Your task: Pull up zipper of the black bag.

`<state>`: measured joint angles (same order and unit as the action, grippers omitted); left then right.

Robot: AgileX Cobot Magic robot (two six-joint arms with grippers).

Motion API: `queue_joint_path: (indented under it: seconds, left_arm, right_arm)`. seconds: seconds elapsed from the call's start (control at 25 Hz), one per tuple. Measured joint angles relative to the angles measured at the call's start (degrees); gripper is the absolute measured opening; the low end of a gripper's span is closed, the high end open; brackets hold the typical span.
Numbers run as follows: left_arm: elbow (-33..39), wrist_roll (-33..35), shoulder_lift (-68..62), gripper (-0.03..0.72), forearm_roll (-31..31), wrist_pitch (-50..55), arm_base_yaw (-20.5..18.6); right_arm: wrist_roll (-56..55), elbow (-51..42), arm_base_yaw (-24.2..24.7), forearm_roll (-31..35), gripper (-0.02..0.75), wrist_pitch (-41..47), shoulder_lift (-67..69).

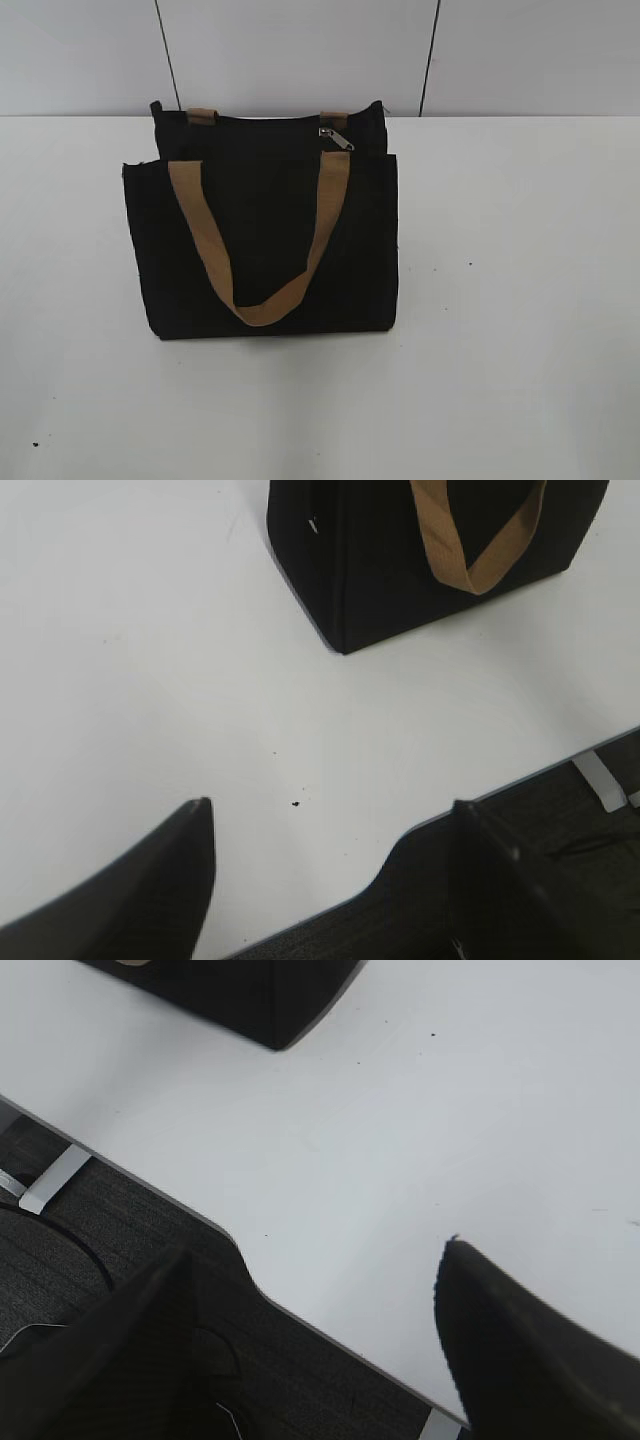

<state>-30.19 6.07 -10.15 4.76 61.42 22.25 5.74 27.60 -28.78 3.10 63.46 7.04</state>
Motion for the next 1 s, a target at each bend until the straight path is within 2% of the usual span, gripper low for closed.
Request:
queue_joint_path:
  seconds: [0.16,0.28,0.48,0.6,0.72,0.84,1.0]
  left_arm:
    - [0.00,0.05,0.00,0.542,0.00,0.00,-0.08]
    - [0.00,0.05,0.00,0.533,0.00,-0.05,-2.88]
    - [0.00,0.05,1.55,0.522,0.00,-0.08,-11.74]
    - [0.00,0.05,4.30,0.519,0.00,-0.18,-16.24]
    - [0.00,0.05,7.55,0.512,0.00,-0.18,-20.06]
    - [0.00,0.05,10.15,0.504,0.00,-0.23,-21.69]
    - [0.00,0.05,10.63,0.500,0.00,-0.38,-21.77]
  right_arm:
    - [0.00,0.00,0.00,0.00,0.566,-0.07,0.00]
    - [0.00,0.00,1.87,0.17,0.566,-0.07,0.00]
    - [0.00,0.00,14.09,0.17,0.566,-0.07,-0.08]
    - [0.00,0.00,22.10,0.17,0.566,-0.13,-1.30]
    - [0.00,-0.04,28.05,0.17,0.566,-0.13,-3.76]
    - [0.00,-0.04,30.53,0.17,0.566,-0.18,-6.78]
    - [0.00,-0.04,30.76,0.24,0.566,-0.24,-7.43]
